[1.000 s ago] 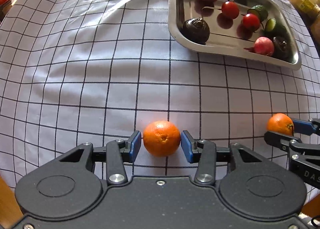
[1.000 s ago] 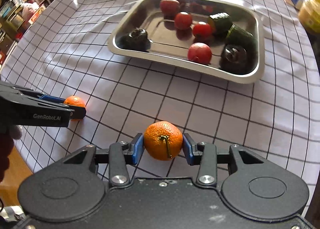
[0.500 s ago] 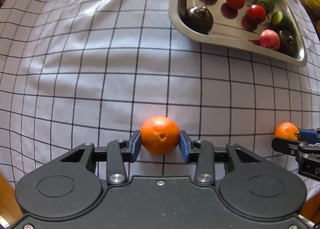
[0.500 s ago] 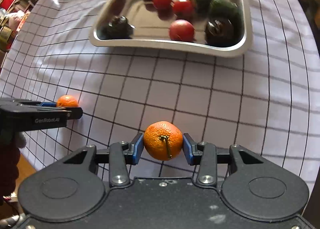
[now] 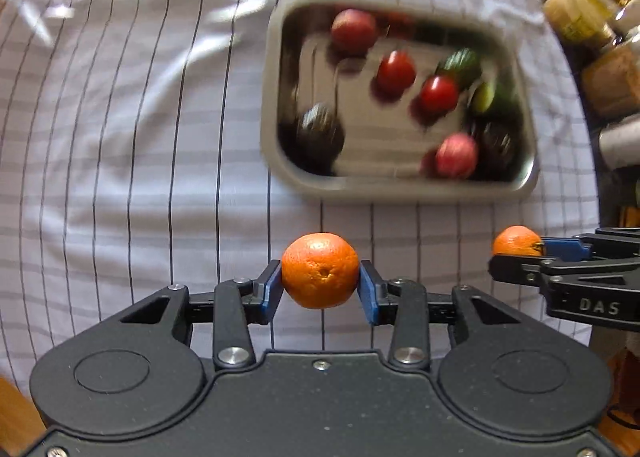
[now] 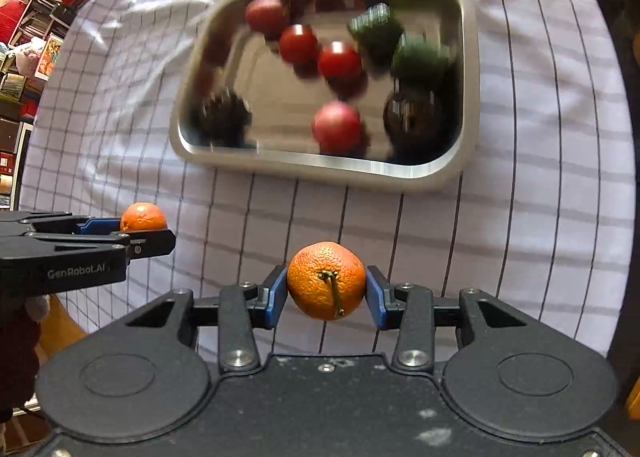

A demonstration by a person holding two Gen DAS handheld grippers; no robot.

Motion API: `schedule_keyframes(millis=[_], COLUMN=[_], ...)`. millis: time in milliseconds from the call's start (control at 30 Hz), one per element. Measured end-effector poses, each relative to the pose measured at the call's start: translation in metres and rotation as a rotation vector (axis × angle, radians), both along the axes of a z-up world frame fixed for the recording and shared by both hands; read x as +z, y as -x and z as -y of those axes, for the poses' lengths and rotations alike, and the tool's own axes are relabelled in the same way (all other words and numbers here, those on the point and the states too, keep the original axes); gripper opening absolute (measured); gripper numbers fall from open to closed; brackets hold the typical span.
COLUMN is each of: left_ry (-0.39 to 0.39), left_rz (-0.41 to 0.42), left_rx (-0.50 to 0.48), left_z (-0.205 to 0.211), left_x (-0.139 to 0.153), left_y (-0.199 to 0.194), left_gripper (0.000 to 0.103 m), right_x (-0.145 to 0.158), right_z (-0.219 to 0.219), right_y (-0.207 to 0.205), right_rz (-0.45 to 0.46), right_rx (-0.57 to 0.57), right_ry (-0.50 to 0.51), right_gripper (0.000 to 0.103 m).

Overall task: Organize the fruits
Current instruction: 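Lift both oranges and carry them over the tray, then open both tools to drop the oranges into the tray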

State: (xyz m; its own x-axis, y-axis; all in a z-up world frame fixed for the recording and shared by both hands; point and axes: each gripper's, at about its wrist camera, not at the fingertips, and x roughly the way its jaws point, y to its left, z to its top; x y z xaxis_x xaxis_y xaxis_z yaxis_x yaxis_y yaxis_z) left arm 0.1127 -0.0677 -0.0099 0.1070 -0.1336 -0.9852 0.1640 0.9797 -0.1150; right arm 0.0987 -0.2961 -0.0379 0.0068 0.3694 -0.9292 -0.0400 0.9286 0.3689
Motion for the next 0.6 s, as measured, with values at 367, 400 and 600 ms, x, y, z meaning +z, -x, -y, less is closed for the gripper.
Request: schedule_keyframes(millis=[367, 400, 600], left_ry=[-0.054, -0.063, -0.089], left_rz=[0.107, 0.111, 0.095], left_rx=[-0.008, -0.009, 0.0], left_z=[0.022, 0.024, 0.027], left_x=[0.016, 0.014, -0.003], left_y=[-0.06, -0.064, -0.079], left_gripper=[0.048, 0.048, 0.048], right_x=[0.038, 0.04, 0.043], right_z=[-0.011, -0.014, -0.026], right_y=[-0.072, -0.077, -0.094], right_rz=[0.101, 0.112, 0.152], right_rx=[-0.027, -0.024, -0.019], right_ry=[0.009, 0.017, 0.057], right_gripper=[0.044, 0.044, 0.044])
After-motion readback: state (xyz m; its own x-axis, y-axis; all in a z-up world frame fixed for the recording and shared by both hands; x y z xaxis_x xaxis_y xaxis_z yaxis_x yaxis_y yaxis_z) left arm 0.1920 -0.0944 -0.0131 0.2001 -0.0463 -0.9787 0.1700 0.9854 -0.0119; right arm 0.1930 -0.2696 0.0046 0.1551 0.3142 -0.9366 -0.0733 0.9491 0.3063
